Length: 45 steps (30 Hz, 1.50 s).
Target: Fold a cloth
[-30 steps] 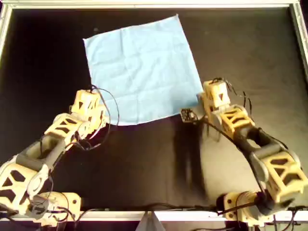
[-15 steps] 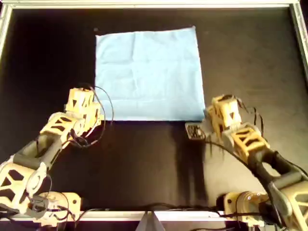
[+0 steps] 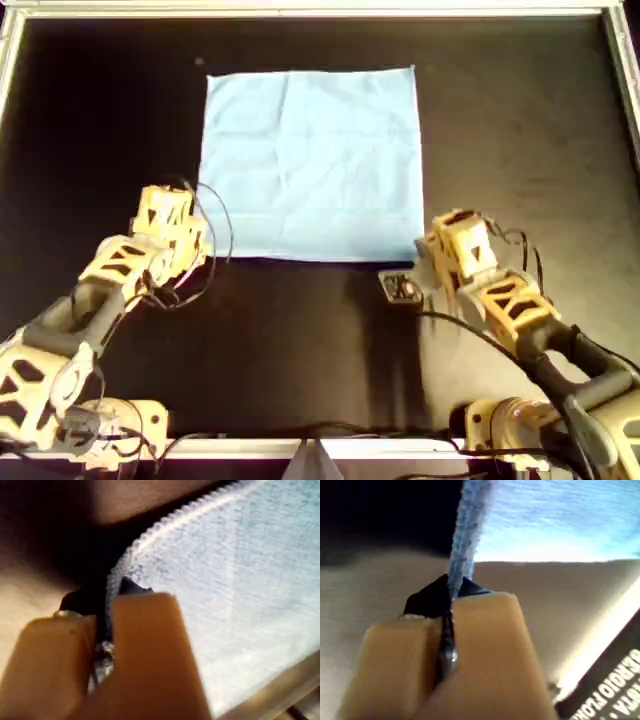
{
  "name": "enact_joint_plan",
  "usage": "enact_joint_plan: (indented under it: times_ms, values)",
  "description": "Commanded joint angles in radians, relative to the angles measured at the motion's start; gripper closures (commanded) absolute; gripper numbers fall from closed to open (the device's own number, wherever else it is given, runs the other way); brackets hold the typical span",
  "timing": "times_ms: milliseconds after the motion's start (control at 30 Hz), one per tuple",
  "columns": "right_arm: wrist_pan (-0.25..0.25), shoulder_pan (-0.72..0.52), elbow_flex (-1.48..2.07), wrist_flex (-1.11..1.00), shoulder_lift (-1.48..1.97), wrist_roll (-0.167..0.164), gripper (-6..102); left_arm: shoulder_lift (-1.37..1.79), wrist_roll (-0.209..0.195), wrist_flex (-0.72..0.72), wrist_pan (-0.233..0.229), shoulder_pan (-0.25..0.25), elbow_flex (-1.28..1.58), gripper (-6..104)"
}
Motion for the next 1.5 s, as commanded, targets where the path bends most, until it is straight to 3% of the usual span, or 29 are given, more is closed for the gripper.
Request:
enact_joint_plan:
  times_ms: [0,267,600,1467]
  values:
    - [0.009,-0.009,-0.127,-0.04,0.026,0.002,97,0.152,0.006,-0.015,0.005,0.026,-0.069,99]
    - [0.012,-0.015,-0.316,-0.041,-0.058,0.002,97,0.094,0.006,-0.017,0.005,0.026,-0.222,99]
    - [0.008,-0.172,-0.673,-0.043,-0.382,-0.015,97,-0.198,0.006,-0.026,0.005,0.04,-0.468,98]
    - [-0.006,-0.172,-1.601,-0.043,-1.043,-0.017,97,-0.844,0.006,-0.026,-0.015,0.041,-1.385,98]
